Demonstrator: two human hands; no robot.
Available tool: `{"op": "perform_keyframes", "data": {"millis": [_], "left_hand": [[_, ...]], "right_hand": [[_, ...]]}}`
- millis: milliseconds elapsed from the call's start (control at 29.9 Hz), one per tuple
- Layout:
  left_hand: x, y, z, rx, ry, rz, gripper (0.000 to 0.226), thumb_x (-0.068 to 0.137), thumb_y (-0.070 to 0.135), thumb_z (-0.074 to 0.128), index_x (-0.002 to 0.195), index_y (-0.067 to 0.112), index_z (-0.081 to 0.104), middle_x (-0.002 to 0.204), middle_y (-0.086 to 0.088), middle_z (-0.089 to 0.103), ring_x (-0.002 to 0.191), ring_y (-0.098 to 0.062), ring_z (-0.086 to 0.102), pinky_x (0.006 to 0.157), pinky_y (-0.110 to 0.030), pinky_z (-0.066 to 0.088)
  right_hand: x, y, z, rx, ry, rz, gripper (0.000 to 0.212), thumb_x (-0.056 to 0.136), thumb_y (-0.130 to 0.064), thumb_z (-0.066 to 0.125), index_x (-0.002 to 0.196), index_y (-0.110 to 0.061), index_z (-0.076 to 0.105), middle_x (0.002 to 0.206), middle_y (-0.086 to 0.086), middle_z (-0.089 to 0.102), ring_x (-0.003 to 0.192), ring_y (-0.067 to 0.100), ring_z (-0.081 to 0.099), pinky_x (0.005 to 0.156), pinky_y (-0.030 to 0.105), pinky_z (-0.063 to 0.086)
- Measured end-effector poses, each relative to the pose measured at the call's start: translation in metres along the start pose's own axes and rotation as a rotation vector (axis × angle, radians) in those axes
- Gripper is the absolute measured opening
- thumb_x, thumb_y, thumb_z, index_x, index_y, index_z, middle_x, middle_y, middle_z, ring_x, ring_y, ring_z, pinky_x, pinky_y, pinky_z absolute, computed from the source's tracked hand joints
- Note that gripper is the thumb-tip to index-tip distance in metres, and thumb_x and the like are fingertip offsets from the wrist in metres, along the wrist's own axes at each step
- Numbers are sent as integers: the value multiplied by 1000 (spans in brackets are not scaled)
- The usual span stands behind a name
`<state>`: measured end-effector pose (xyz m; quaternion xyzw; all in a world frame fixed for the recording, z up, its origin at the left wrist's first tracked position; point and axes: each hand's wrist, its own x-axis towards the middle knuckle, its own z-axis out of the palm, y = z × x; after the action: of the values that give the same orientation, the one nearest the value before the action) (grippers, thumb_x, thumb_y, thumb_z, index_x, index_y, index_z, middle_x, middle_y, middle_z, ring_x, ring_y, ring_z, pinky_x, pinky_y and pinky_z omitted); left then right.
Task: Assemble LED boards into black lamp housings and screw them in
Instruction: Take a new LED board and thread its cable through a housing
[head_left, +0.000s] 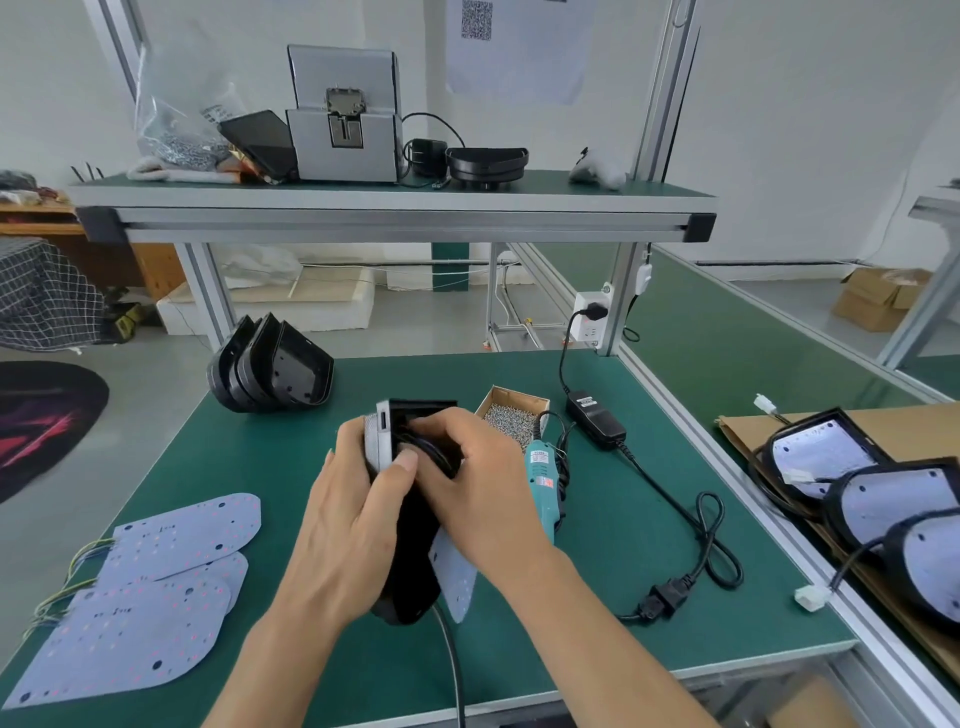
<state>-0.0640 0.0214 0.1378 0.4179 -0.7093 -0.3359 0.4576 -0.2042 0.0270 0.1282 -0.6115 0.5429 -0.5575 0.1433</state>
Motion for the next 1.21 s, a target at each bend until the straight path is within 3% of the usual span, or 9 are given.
{"op": "perform_keyframes", "data": {"millis": [134, 234, 335, 469, 603, 770, 971, 1105, 1206], "left_hand": [[-3, 9, 2, 76, -2, 49, 16, 88, 53, 37, 98, 44, 46, 95, 29, 59, 94, 0, 54, 96, -51, 42], [-2, 11, 4, 152, -13, 127, 24, 90, 49, 36, 111, 41, 44, 109, 36, 56, 111, 13, 49, 119, -58, 25], [-1, 8, 4, 214, -33, 159, 40, 91, 51, 35, 124, 29, 44, 100, 33, 61, 113, 18, 47, 125, -54, 15], [1, 8, -4, 196, -19, 176, 29, 91, 52, 37, 114, 38, 45, 103, 32, 59, 103, 10, 54, 95, -39, 41], [2, 7, -13, 149, -42, 131, 26, 89, 56, 38, 106, 40, 47, 88, 23, 62, 81, -4, 58, 65, -28, 38], [2, 3, -9, 126, -53, 124, 31, 87, 58, 36, 106, 36, 47, 89, 20, 63, 83, -6, 59, 64, -22, 36], [-2, -3, 5, 12, 34, 55, 21, 86, 54, 38, 100, 43, 50, 96, 18, 63, 90, -4, 59, 69, -24, 39], [0, -5, 5, 4, 34, 50, 21, 87, 54, 39, 100, 42, 49, 94, 19, 63, 86, -3, 60, 68, -30, 41], [4, -8, -1, -10, 46, 40, 19, 87, 54, 39, 97, 42, 49, 91, 17, 62, 84, -6, 59, 69, -33, 41]], "right_hand": [[2, -1, 3, 29, 43, 31, 10, 89, -24, 70, 94, -17, 75, 89, -8, 74, 85, 12, 69, 77, 38, 55], [2, -6, 4, 53, 56, 61, 6, 88, -22, 70, 90, -18, 74, 85, -7, 74, 81, 14, 69, 75, 41, 55], [2, -9, 4, 75, 58, 84, 9, 89, -24, 68, 89, -18, 74, 83, -7, 75, 79, 15, 69, 73, 42, 55], [0, -6, 2, 63, 32, 37, 8, 93, -21, 70, 97, -18, 77, 89, -8, 76, 84, 12, 70, 76, 36, 56], [0, -3, 0, 62, 2, -36, 12, 96, -20, 71, 105, -15, 77, 98, -7, 76, 91, 10, 70, 80, 30, 56], [0, -5, 2, 27, 13, -53, 19, 95, -12, 67, 108, -19, 79, 103, -9, 76, 98, 8, 70, 86, 37, 55], [-2, -11, 5, 48, 153, 160, 9, 91, -32, 75, 94, -25, 80, 86, -16, 77, 85, 8, 72, 83, 43, 57], [-6, -19, 7, -42, 124, 54, 12, 98, -28, 68, 92, -26, 78, 89, -17, 76, 88, 7, 68, 100, 55, 44], [-7, -20, 6, -72, 2, 17, 19, 104, -26, 61, 109, -30, 78, 105, -18, 73, 104, 1, 64, 115, 58, 27]]}}
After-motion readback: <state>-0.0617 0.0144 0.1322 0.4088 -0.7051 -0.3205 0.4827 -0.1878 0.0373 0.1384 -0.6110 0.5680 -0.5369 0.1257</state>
